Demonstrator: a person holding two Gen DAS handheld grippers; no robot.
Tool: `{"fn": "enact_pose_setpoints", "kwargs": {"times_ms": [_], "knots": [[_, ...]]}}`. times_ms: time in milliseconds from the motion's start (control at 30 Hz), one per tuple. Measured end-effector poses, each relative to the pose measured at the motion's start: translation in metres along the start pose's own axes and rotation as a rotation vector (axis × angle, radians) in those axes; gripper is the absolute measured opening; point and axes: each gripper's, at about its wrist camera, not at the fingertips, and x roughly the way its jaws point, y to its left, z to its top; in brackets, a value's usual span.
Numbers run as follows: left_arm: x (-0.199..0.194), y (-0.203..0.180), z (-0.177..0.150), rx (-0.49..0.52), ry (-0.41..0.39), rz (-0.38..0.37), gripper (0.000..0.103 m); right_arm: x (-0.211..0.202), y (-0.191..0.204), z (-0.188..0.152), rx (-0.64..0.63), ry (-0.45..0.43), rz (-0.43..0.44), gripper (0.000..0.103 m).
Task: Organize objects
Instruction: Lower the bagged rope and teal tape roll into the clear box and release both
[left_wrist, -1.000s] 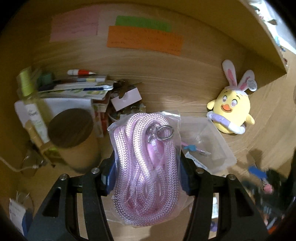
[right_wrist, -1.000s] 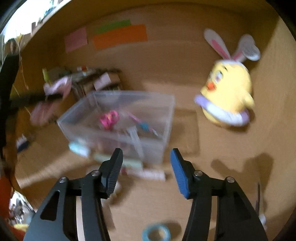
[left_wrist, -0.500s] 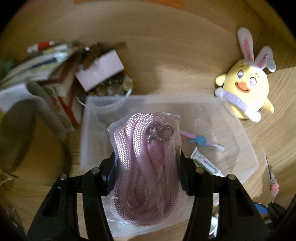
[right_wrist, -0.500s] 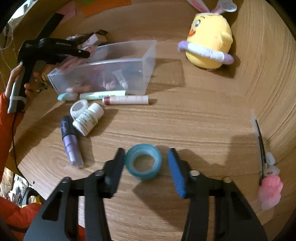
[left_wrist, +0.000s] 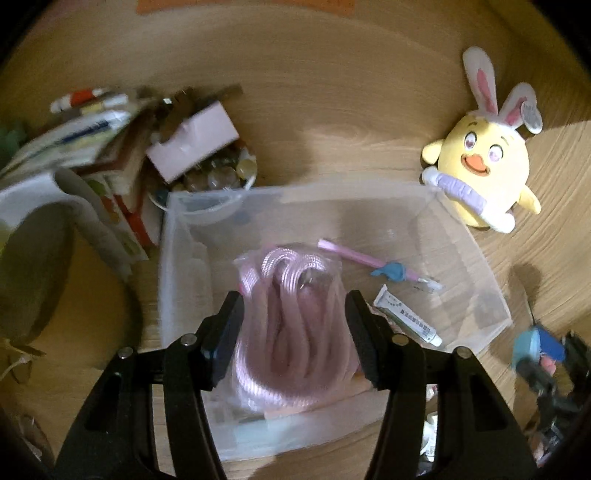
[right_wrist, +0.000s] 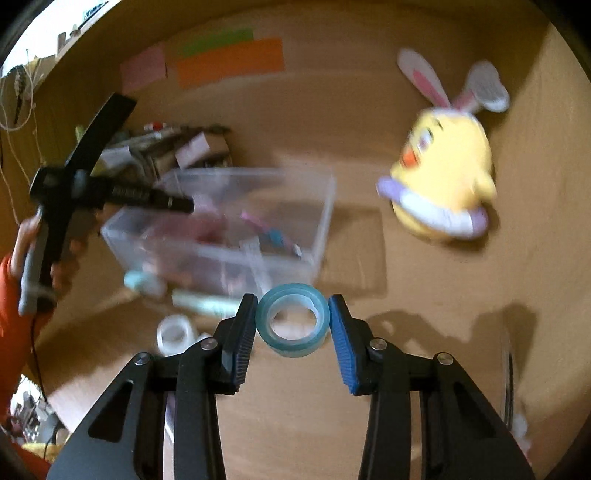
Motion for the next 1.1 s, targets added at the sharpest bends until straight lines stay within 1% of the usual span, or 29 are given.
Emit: {"fn": "enact_pose_setpoints", "kwargs": {"times_ms": [33,133,200,300,367,467,733,933,1100], "knots": [[-0.005,0.000,0.000,0.001,-0.013,0.004,0.062,0.004,0.002,0.008,-0.004,-0.009,0.009,0.036],[-0.025,0.000,-0.004,0.009,-0.064,0.019,0.074,0.021,0.007,0.032,0.000,-0.010,0.028,0.036],[-0.038,-0.002,-0.010,0.024,-0.097,0.035,0.083,0.032,0.009,0.042,0.004,-0.001,0.033,0.036],[-0.053,-0.004,-0.020,0.043,-0.133,0.061,0.095,0.053,0.012,0.054,0.020,0.035,0.065,0.036],[-0.061,-0.005,-0.028,0.048,-0.145,0.070,0.096,0.067,0.012,0.057,0.033,0.067,0.081,0.036],[-0.064,-0.005,-0.037,0.049,-0.148,0.069,0.098,0.084,0.017,0.058,0.026,0.102,0.078,0.036],[-0.062,-0.004,-0.069,0.031,-0.114,0.052,0.099,0.110,0.037,0.055,-0.049,0.155,0.058,0.036],[-0.059,-0.016,-0.089,0.036,-0.090,0.036,0.099,0.119,0.040,0.051,-0.036,0.199,0.085,0.036],[-0.058,-0.033,-0.101,0.036,-0.063,-0.006,0.099,0.108,0.038,0.049,-0.044,0.187,0.082,0.037]]}}
